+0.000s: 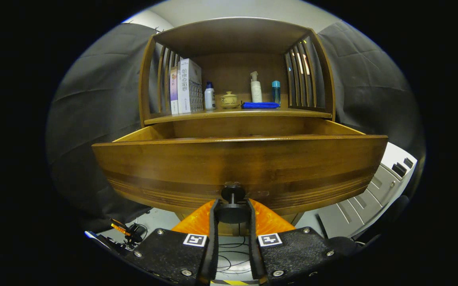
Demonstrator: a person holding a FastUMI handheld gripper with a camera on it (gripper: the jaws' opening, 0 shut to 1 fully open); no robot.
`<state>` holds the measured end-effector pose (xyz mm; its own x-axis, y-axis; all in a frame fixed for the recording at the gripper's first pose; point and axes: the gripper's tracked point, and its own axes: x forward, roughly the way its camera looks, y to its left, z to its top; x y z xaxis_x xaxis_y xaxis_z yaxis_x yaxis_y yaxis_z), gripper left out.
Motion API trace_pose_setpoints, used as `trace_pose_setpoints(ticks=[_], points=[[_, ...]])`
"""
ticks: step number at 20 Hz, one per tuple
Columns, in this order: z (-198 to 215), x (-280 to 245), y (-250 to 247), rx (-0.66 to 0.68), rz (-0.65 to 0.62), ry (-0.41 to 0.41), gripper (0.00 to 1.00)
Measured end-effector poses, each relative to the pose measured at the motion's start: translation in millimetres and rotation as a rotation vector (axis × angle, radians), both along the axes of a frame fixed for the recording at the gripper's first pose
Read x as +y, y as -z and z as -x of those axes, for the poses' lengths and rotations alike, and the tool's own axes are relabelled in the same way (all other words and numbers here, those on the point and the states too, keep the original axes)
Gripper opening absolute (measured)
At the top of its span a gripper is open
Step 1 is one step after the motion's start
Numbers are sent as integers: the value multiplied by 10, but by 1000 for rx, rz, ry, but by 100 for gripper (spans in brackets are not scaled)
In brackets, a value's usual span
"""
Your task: Pull open the drawer, take out the items inside it, and place them on the countertop above the cabinet.
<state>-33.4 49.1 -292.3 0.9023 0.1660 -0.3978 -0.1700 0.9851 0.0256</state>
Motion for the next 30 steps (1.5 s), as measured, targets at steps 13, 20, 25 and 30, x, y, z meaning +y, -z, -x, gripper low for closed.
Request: trace_pose_setpoints(ticks=[13,20,25,30], points=[[160,6,-446,-153,-67,-34,80],[-177,-211,-1253,-192,-42,6,96],[-584,-292,-1665,-127,-1,18,96],[-976,-119,-1672,-6,31,33,96]])
